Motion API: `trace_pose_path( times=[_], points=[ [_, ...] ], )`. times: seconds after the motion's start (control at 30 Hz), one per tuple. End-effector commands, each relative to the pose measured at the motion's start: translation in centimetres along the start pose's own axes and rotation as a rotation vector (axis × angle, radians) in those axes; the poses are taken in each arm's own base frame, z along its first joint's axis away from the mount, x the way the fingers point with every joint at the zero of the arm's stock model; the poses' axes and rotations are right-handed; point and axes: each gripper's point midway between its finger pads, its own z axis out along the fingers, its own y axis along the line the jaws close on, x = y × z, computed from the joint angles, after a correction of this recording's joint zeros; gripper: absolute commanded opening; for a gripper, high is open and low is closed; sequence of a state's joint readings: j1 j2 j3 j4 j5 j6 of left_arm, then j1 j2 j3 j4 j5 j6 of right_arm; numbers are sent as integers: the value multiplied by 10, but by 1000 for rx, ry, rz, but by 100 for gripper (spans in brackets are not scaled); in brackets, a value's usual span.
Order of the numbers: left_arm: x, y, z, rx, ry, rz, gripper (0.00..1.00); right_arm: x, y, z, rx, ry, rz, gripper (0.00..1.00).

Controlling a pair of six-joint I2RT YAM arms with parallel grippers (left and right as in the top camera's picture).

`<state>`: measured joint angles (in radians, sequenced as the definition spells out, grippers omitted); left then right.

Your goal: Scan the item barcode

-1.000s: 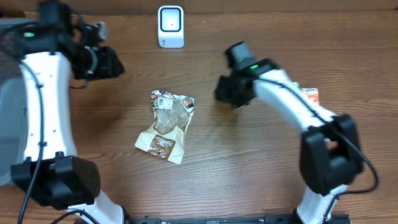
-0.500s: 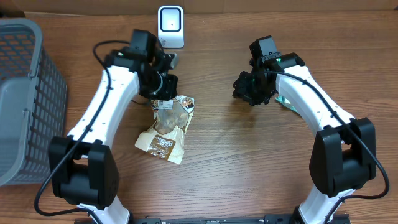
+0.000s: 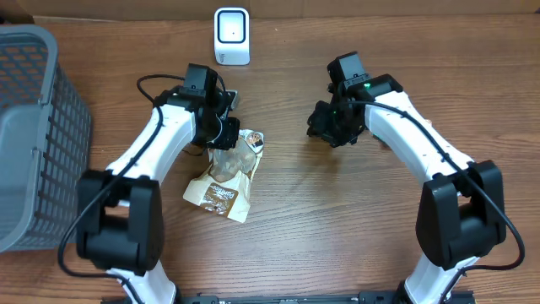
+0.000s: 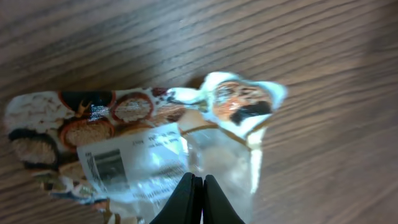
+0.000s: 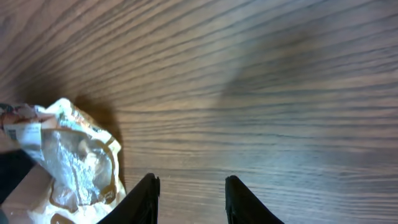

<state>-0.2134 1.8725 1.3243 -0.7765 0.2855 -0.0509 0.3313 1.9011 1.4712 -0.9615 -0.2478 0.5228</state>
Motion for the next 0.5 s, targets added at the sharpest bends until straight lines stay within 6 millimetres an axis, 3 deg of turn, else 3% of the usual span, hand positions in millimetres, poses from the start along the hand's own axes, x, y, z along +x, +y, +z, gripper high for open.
trace_pose_path(
  times=[0.0,0.27,0.47],
  points=[
    [23,22,35,-40,115,-55,4,13,10,1,-6,22,-37,33],
    [56,37,79,-54,266,-127,4,50,29,14,-93,150,-65,42],
    [71,45,95,-59,329,-156,4,80,51,32,-288,263,-79,46]
  ],
)
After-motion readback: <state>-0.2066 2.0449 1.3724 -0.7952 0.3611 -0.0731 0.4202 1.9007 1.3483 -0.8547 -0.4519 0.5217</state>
